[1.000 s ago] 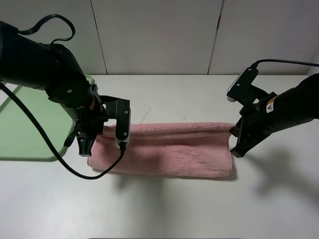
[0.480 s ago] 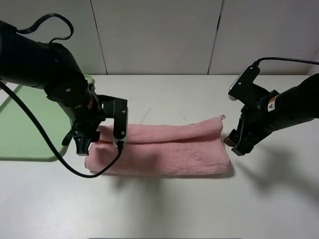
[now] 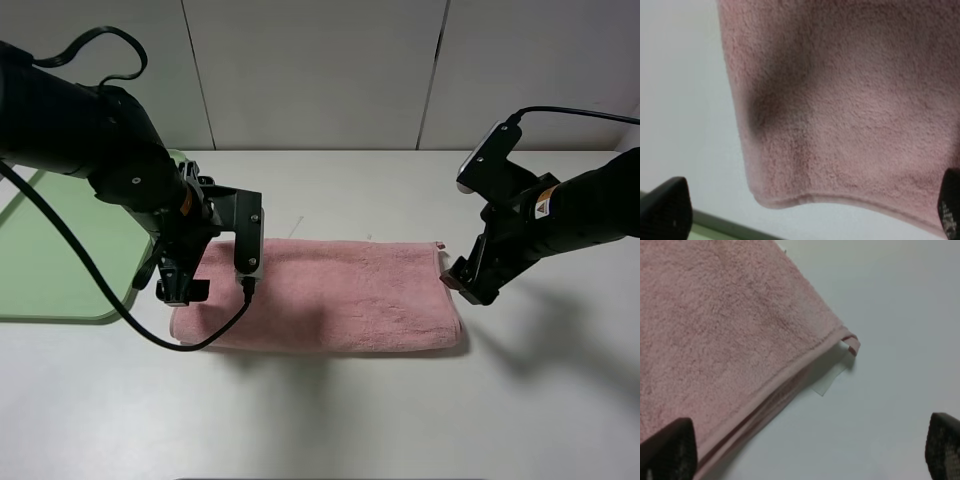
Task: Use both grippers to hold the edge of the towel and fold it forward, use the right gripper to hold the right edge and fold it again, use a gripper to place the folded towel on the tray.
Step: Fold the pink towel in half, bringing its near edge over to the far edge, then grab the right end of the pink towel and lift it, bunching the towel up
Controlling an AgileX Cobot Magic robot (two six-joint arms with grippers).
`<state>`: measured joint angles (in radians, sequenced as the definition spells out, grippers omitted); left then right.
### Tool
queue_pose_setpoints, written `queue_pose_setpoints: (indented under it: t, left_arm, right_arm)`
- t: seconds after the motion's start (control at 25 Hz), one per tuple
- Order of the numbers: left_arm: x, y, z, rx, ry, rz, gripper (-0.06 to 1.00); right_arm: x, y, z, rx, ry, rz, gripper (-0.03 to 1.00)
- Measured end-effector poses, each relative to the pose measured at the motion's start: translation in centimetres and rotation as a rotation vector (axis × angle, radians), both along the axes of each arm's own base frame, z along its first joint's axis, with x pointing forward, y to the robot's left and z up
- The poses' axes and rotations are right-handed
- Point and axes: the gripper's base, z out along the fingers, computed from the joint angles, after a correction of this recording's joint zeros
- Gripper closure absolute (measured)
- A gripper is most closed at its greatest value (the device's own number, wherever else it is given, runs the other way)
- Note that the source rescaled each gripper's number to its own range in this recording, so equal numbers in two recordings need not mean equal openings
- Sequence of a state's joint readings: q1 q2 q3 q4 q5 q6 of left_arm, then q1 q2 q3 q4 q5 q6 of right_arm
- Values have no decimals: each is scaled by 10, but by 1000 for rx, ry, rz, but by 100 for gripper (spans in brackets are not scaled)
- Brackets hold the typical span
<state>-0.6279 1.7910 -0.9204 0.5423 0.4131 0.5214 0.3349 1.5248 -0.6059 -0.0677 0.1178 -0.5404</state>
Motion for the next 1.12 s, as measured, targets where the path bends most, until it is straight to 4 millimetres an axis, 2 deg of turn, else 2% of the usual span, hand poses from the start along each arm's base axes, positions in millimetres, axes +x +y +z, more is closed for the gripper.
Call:
queue_pose_setpoints:
  t: [0.76,1.12]
  left_arm:
    - [0,1,0,-14,-1,62,-5]
    - [6,1,11,6,-2,165,-5]
  right_arm:
    - [0,0,0,6,3,-9,-3]
    - [0,0,0,18,8,-28,-3]
